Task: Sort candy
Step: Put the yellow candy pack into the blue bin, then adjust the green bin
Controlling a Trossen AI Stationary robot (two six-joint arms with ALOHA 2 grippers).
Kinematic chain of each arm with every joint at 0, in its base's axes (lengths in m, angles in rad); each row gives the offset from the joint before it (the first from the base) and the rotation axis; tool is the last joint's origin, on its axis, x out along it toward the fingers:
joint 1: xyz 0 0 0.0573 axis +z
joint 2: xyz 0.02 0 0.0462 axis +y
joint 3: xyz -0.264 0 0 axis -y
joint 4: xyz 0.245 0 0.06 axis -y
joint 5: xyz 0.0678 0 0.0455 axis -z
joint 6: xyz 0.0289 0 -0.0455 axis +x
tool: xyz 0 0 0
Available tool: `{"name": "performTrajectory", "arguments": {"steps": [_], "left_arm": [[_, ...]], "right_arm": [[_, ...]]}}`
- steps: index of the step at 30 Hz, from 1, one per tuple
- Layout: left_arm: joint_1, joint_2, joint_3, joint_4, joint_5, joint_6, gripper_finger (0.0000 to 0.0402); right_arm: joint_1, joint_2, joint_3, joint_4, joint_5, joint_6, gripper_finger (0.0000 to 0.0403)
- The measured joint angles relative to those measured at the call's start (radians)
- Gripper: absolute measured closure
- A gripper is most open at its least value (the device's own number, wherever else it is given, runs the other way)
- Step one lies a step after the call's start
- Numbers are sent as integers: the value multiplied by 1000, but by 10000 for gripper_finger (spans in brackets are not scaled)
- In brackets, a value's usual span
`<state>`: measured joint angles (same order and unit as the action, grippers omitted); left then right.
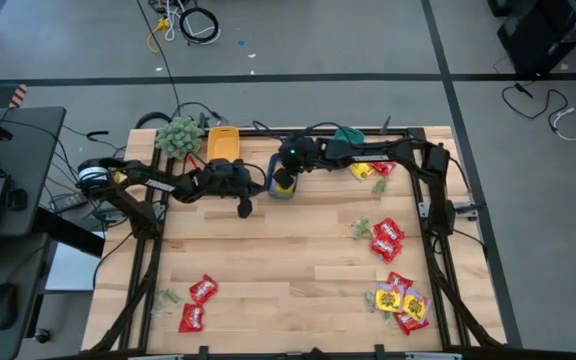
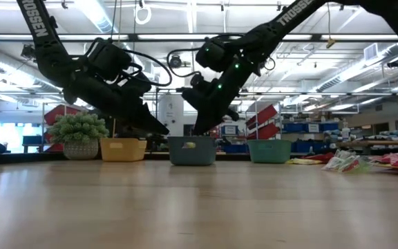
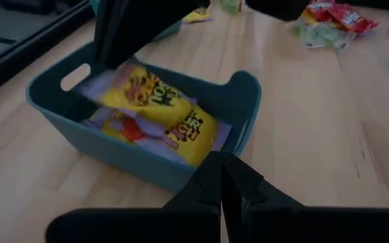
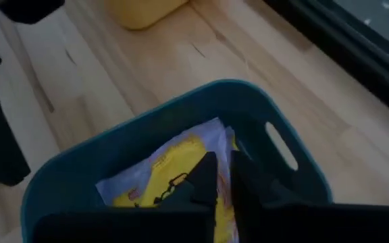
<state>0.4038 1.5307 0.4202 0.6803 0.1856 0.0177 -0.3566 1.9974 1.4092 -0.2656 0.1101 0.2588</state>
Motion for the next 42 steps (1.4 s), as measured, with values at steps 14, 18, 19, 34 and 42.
{"name": "performTrajectory", "arguments": {"steps": [14, 18, 19, 34, 42], "left_arm": [[-36, -45, 0, 66, 0, 20, 401], [-36, -117, 0, 73, 0, 28, 401], [-37, -132, 0, 76, 0, 28, 401], [-39, -189, 0, 26, 17, -4, 401], [-40, -189, 0, -2, 17, -8, 401]], "right_arm": [[57, -246, -7, -498, 92, -123, 308], [66, -348, -123, -588, 161, -51, 361], [67, -377, -169, -584, 166, -31, 371], [-194, -517, -629, -187, 267, 99, 385], [-386, -416, -581, -52, 212, 13, 398]]}}
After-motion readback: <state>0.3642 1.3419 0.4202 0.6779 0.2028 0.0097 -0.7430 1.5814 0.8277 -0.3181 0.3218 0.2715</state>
